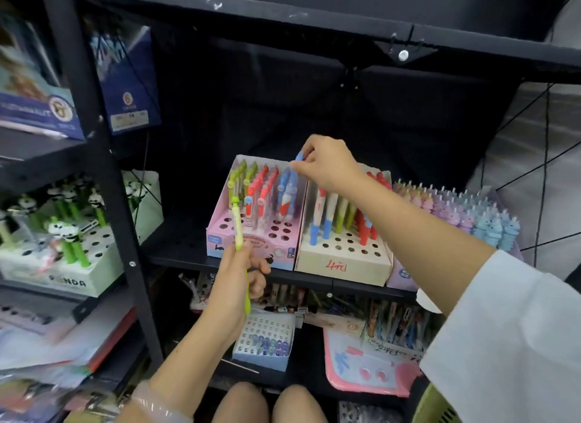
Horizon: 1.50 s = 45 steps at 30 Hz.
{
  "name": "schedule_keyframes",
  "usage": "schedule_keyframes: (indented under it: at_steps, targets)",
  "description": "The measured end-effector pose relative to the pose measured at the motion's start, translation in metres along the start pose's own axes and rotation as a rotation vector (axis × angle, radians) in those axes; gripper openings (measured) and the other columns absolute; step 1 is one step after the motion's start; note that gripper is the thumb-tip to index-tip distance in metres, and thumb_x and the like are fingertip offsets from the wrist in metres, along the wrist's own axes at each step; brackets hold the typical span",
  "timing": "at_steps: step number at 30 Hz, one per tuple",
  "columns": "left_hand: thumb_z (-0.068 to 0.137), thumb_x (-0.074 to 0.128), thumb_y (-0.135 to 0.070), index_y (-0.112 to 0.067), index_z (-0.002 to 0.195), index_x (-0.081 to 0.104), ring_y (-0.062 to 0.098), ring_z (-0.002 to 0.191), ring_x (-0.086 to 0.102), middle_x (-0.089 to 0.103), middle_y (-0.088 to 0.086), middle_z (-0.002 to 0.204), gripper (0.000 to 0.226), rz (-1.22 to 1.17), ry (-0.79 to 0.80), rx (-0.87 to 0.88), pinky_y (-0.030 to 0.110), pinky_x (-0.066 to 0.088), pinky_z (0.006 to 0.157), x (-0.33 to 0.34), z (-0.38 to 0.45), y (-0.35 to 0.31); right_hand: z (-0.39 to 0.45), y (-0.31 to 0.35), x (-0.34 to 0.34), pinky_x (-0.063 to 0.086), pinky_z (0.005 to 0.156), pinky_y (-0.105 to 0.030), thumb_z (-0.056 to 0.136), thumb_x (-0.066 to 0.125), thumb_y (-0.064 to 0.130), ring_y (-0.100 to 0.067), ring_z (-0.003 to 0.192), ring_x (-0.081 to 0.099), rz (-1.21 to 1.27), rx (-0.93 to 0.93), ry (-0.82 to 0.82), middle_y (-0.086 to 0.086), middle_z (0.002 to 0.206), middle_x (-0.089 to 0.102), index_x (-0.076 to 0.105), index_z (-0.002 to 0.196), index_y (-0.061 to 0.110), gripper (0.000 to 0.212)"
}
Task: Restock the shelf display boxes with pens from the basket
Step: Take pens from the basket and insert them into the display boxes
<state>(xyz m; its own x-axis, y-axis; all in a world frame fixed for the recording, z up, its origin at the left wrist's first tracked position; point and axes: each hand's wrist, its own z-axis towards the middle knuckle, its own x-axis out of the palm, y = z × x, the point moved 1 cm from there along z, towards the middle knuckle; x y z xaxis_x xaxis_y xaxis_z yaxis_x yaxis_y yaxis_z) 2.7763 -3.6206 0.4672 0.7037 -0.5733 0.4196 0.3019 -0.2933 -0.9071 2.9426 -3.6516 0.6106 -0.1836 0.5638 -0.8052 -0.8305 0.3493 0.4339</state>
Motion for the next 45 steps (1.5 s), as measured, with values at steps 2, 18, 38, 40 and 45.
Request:
schedule_keyframes:
  at_steps: [2, 18, 38, 40, 45]
  targets:
    - [0.102, 0.029, -0.022, -0.012, 0.088, 0.041, 0.008, 0.032, 0.029, 0.048, 0.008, 0.064, 0.021, -0.035, -0.004, -0.019, 0.017, 0.022, 0.033, -0.004, 0.001, -0.002, 0.006, -0.002, 0.011, 0.051, 0.064, -0.032, 0.085, 0.066, 0.034, -0.020, 0.078, 0.063, -0.069, 0.013, 0.059, -0.004, 0.086, 0.066, 0.050, 0.086, 0.017, 0.023]
    - [0.098, 0.043, -0.020, -0.020, 0.086, 0.061, 0.004, 0.044, 0.040, 0.052, -0.009, 0.057, 0.021, 0.261, 0.066, 0.137, 0.016, 0.034, 0.041, -0.016, -0.001, -0.001, -0.002, 0.014, 0.033, 0.033, 0.085, -0.036, 0.094, 0.047, 0.042, -0.025, 0.098, 0.055, -0.718, -0.214, -0.042, -0.006, 0.102, 0.064, 0.060, 0.112, 0.013, 0.037]
    - [0.093, 0.051, -0.029, -0.040, 0.122, 0.046, -0.001, 0.114, 0.039, 0.046, -0.024, 0.120, 0.031, 0.683, -0.047, 0.415, 0.009, 0.032, 0.085, -0.060, 0.016, -0.025, 0.026, 0.048, 0.045, 0.050, 0.070, -0.034, 0.093, 0.053, 0.022, -0.021, 0.075, 0.062, 0.240, 0.009, -0.111, -0.007, 0.078, 0.065, 0.052, 0.100, 0.007, 0.017]
    - [0.093, 0.052, -0.026, -0.032, 0.128, 0.046, -0.003, 0.113, 0.040, 0.047, -0.021, 0.123, 0.035, 0.714, -0.043, 0.407, 0.002, 0.032, 0.077, -0.065, 0.020, -0.028, 0.027, 0.047, 0.054, 0.047, 0.066, -0.033, 0.094, 0.051, 0.022, -0.023, 0.073, 0.057, 0.110, -0.003, -0.033, -0.006, 0.077, 0.060, 0.051, 0.103, 0.004, 0.021]
    - [0.094, 0.052, -0.026, -0.027, 0.129, 0.046, 0.000, 0.115, 0.040, 0.046, -0.018, 0.127, 0.036, 0.744, -0.024, 0.381, 0.008, 0.029, 0.088, -0.072, 0.021, -0.029, 0.032, 0.056, 0.053, 0.053, 0.076, -0.042, 0.095, 0.050, 0.022, -0.027, 0.082, 0.064, 0.028, -0.065, -0.046, -0.012, 0.088, 0.066, 0.052, 0.104, 0.005, 0.020]
